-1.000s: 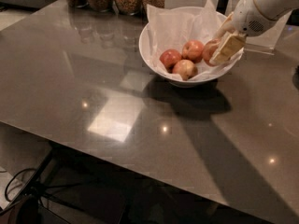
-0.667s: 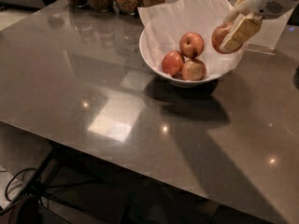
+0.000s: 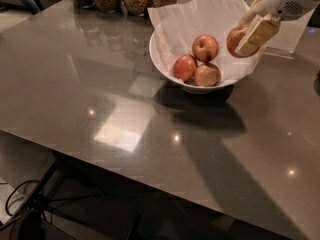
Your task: Pick apple from white bowl
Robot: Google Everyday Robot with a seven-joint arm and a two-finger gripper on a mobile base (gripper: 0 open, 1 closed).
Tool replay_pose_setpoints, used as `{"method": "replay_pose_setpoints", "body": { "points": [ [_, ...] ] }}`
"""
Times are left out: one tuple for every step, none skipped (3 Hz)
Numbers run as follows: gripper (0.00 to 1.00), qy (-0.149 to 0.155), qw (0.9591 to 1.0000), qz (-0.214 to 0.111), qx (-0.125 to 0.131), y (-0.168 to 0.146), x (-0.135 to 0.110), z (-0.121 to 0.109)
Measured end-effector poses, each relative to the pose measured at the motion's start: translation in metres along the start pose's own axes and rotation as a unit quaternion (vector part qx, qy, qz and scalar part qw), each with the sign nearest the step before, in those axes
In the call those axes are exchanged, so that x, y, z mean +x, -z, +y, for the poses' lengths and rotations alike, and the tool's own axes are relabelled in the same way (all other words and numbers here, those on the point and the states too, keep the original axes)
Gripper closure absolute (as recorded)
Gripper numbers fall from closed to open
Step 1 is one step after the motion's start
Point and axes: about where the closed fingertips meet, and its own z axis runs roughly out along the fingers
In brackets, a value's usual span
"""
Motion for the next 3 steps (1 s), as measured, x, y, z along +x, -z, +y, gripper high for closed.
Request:
{"method": "replay_pose_setpoints", "body": {
  "points": [
    [0.75, 0.0, 1.0, 0.0, 0.0, 0.0, 0.0, 0.0],
    [0.57, 0.0, 1.0, 0.0, 0.0, -0.0001, 0.0, 0.0],
    [0.61, 0.0, 1.0, 0.0, 0.0, -0.0001, 0.0, 0.0]
  ]
}}
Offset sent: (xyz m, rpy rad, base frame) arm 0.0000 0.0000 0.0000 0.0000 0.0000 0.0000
